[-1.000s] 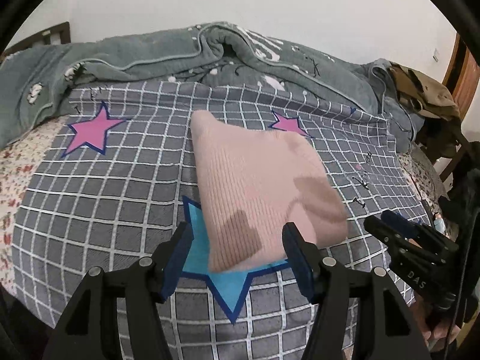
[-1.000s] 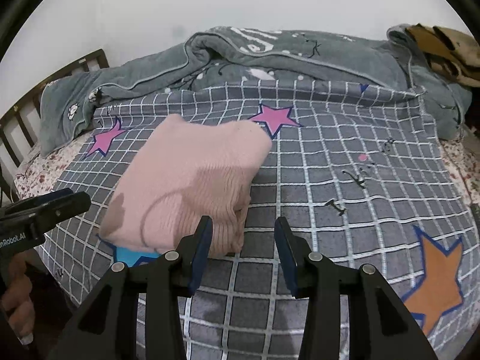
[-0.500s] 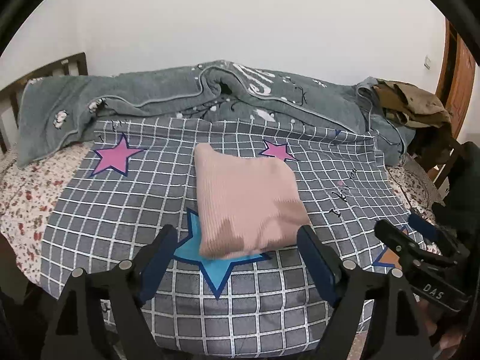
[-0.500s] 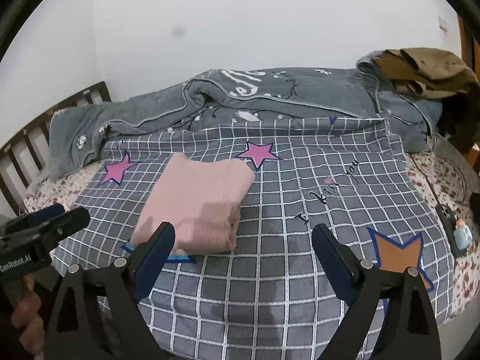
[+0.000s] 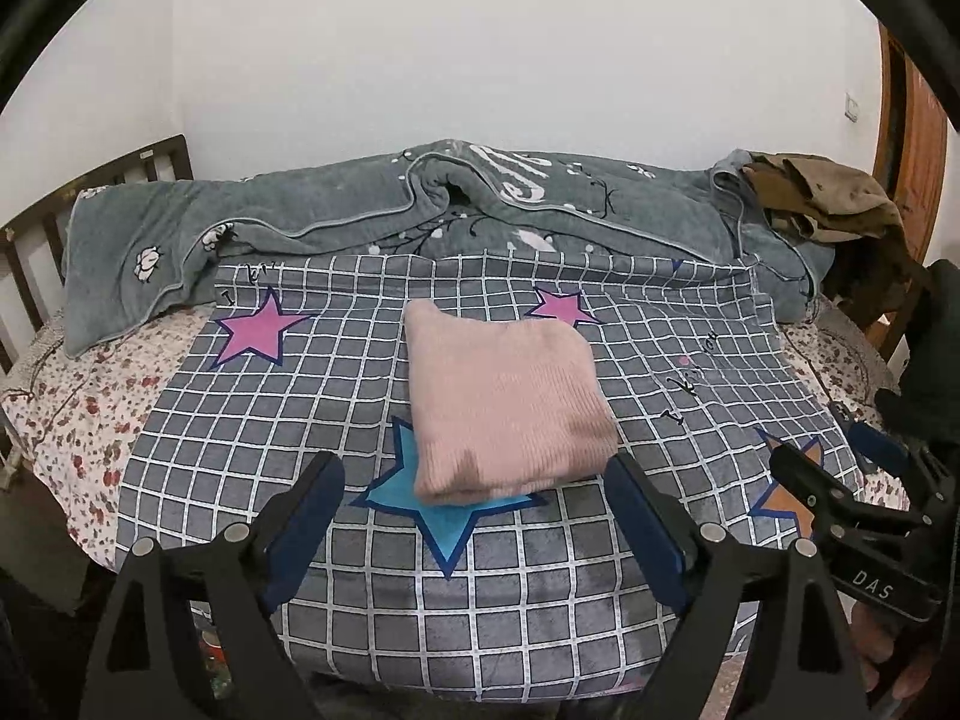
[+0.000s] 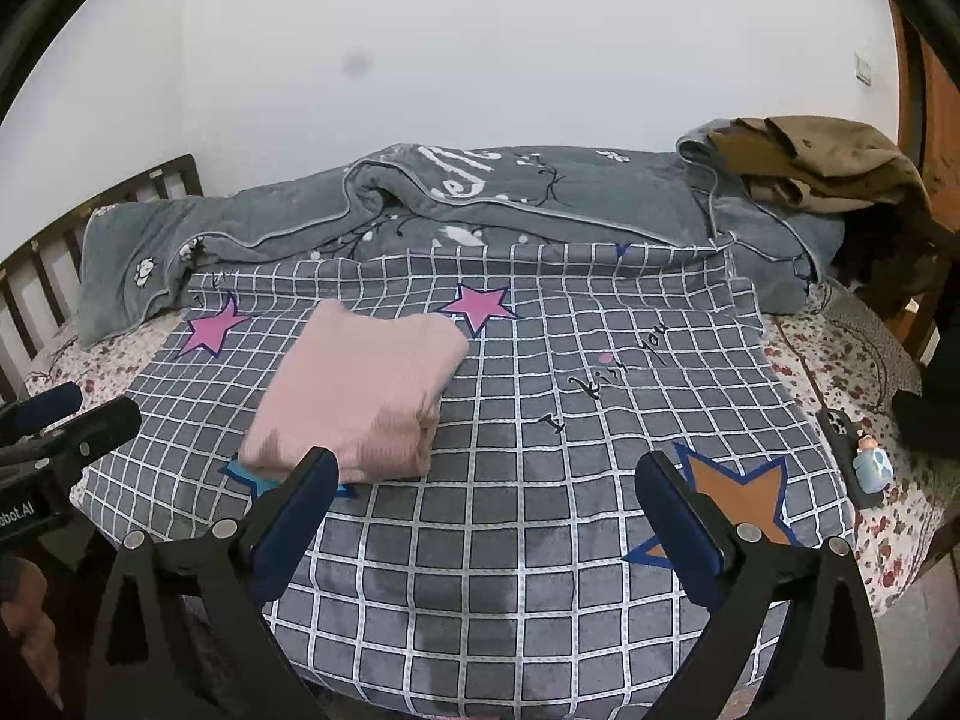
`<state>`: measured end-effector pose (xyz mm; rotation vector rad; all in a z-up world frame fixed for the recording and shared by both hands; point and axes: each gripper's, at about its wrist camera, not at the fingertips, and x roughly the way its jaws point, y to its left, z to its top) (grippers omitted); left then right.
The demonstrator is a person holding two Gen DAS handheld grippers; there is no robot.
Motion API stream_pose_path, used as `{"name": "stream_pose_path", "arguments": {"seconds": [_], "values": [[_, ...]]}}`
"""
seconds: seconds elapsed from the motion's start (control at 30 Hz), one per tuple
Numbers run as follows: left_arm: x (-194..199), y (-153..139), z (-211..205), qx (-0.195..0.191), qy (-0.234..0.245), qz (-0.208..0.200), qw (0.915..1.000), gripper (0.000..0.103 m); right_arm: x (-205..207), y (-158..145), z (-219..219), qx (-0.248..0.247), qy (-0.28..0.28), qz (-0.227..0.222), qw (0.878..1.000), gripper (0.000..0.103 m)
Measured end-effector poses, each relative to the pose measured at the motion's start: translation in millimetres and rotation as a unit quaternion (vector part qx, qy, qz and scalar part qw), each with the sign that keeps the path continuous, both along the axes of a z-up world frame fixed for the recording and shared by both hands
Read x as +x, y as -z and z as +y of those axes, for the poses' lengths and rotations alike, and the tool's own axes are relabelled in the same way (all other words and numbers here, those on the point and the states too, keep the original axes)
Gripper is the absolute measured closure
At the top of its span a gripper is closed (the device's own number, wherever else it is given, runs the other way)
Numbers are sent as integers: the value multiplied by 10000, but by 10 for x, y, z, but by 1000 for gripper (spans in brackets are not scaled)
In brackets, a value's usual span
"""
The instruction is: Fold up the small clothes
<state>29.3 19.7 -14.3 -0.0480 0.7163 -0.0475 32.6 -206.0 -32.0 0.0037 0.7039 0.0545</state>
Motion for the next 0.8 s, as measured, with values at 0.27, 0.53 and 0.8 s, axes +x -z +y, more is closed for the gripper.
{"name": "stream_pose_path", "arguments": {"seconds": [0.27,0.53,0.8], "values": [[-49,-33,23,-1,-8,-35,10000,15,-48,-13,6,0,-19,-19,10000,5],[-57,-55,30,7,-24,-38,10000,15,-81,-35,30,-35,-28,-49,10000,5],[-64,-59,27,0,-26,-39,10000,15,-92,-77,12,-29,-43,-95,9999,5]]}}
